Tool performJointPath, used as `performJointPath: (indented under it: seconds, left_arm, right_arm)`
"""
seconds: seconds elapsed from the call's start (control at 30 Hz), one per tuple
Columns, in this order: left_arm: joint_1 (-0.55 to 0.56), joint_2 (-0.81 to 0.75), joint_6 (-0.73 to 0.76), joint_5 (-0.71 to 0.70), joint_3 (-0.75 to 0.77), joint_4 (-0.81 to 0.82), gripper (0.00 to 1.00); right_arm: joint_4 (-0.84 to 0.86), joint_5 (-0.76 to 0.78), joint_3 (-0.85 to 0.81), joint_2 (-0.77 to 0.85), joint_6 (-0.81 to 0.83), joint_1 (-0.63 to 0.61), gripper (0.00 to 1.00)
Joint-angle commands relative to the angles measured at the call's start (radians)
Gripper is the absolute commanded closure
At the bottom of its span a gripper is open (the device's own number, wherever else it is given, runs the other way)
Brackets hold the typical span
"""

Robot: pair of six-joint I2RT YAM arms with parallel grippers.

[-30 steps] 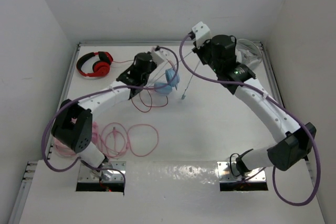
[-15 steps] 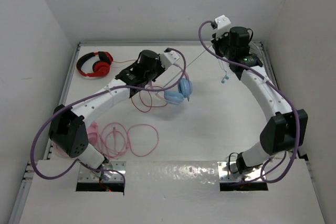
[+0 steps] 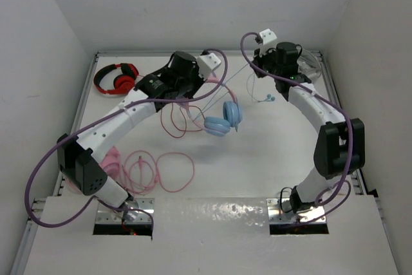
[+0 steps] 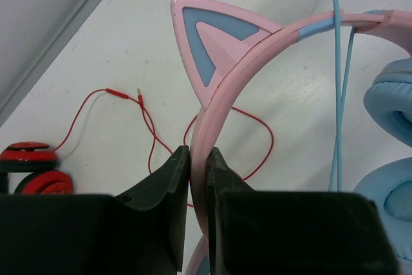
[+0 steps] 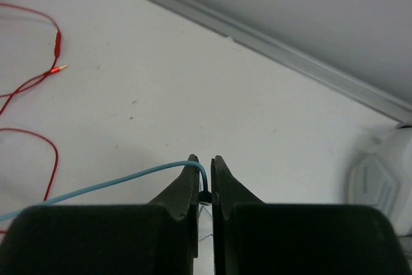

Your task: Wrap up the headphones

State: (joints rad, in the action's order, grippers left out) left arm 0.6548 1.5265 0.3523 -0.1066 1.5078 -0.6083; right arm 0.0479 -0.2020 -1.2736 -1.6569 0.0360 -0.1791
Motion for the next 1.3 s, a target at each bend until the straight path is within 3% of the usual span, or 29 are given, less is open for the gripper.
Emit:
performJointPath:
  seconds: [0.0, 0.1, 0.27, 0.43, 0.5, 0.6, 0.87, 1.07, 1.17, 1.2, 1.27]
  left_arm:
    - [-0.001, -0.046, -0.121, 0.087, 0.126, -0.077, 1.0]
    - [-0.001, -0.032, -0.162, 0.142, 0.196, -0.108, 1.0]
    - [-0.001, 0.0, -0.22, 0.211, 0.302, -0.142, 1.0]
    - [-0.001, 0.024, -0.242, 0.225, 0.385, -0.163, 1.0]
    - [-0.001, 0.031, -0.248, 0.232, 0.4, -0.171, 1.0]
    - [-0.001, 0.035, -0.26, 0.272, 0.454, -0.197, 1.0]
    - [-0.001, 0.032, -0.269, 0.291, 0.534, -0.228, 1.0]
    - [-0.001, 0.043, -0.309, 0.317, 0.63, -0.255, 1.0]
    - [-0.009, 0.049, -0.343, 0.334, 0.68, -0.266, 1.0]
    - [-0.017, 0.05, -0.381, 0.344, 0.693, -0.268, 1.0]
    - [-0.073, 0.057, -0.447, 0.427, 0.695, -0.257, 1.0]
  right_arm:
    - [0.156, -0.091, 0.114, -0.036, 0.01, -0.019, 1.0]
    - [0.268, -0.111, 0.226, -0.06, -0.017, -0.072, 1.0]
    - [0.576, -0.16, 0.376, -0.122, -0.226, -0.123, 0.93]
    - [0.875, -0.186, 0.451, -0.188, -0.383, -0.171, 0.66]
    - [0.946, -0.154, 0.453, -0.227, -0.424, -0.18, 0.61]
    - [0.977, -0.068, 0.442, -0.271, -0.439, -0.181, 0.52]
    - [0.899, 0.019, 0.419, -0.294, -0.369, -0.181, 0.49]
    - [0.805, 0.041, 0.361, -0.336, -0.343, -0.181, 0.53]
    - [0.803, 0.042, 0.358, -0.349, -0.35, -0.181, 0.74]
    - [0.813, 0.045, 0.368, -0.353, -0.358, -0.181, 0.87]
    - [0.833, 0.044, 0.387, -0.351, -0.366, -0.181, 0.98]
